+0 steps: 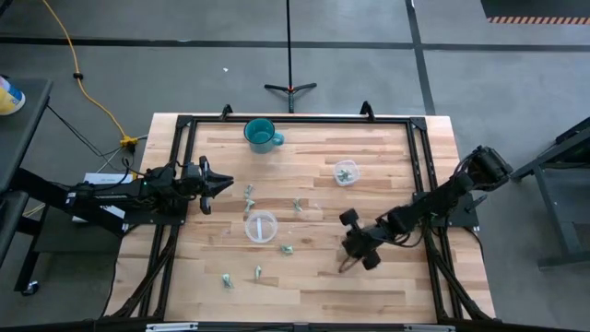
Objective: Pick and place items into bin
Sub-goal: Put the stevia packet into the right transparent bin
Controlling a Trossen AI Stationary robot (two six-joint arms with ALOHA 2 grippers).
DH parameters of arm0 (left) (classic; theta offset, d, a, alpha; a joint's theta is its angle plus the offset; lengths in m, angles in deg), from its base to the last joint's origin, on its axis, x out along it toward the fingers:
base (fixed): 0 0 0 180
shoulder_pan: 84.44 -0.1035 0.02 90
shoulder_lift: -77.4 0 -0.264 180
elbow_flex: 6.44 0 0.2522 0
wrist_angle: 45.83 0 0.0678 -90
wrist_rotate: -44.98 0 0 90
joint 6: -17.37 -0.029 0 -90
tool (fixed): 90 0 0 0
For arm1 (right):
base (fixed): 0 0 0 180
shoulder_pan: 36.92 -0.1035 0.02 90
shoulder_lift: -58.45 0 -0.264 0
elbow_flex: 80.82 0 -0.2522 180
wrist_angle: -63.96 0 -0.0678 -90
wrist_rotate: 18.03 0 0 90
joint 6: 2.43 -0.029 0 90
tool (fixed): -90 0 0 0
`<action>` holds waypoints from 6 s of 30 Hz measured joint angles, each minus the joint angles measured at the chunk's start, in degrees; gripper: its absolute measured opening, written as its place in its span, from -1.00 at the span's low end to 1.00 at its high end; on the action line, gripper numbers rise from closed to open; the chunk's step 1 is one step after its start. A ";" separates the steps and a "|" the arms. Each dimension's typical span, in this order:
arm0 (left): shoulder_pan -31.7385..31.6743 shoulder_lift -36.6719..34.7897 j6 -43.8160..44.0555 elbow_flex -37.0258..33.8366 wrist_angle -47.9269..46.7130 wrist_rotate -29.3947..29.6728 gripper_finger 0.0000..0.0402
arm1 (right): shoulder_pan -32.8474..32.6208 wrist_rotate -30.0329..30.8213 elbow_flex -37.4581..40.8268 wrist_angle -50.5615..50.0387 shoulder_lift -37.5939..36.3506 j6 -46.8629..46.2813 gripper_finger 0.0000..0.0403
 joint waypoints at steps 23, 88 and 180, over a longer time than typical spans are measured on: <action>0.00 -0.01 0.00 0.00 0.00 0.00 -0.54 | 33.37 10.14 -12.05 -22.05 -0.66 5.85 -0.98; 0.00 0.00 0.00 0.00 0.00 0.00 -0.54 | 23.79 -6.52 -11.97 27.09 20.52 13.80 0.23; 0.00 -0.01 -0.02 0.00 -0.02 0.00 -0.54 | 25.96 2.31 -11.92 11.90 10.48 6.97 -0.91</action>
